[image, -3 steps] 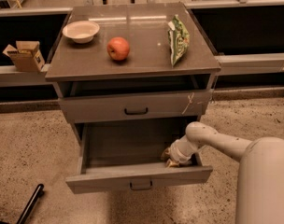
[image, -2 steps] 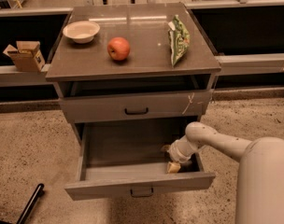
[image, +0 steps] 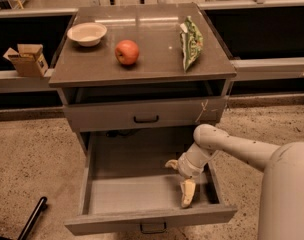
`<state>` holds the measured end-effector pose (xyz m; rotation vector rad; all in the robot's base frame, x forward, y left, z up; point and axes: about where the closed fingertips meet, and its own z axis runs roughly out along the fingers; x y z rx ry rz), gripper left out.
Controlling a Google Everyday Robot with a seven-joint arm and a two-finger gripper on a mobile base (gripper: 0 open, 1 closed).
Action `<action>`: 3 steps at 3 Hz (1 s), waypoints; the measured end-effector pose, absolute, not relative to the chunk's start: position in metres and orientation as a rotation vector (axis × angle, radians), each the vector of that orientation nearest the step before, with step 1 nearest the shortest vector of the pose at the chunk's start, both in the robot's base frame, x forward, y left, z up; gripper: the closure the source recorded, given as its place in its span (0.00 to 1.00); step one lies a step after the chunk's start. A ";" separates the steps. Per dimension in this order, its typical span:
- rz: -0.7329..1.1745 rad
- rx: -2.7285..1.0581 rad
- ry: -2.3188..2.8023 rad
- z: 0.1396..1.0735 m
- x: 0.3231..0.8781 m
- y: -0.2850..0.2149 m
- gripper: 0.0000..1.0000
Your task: Open middle drawer
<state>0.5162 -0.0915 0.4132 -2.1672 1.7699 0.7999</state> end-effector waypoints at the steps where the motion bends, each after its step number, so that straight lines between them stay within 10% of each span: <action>1: 0.906 -2.201 1.695 0.436 0.484 -0.078 0.00; 3: 0.848 -2.113 1.695 0.461 0.487 -0.085 0.00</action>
Offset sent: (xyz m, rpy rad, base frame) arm -0.0163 -0.0029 0.0770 0.1313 -0.1036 -0.0845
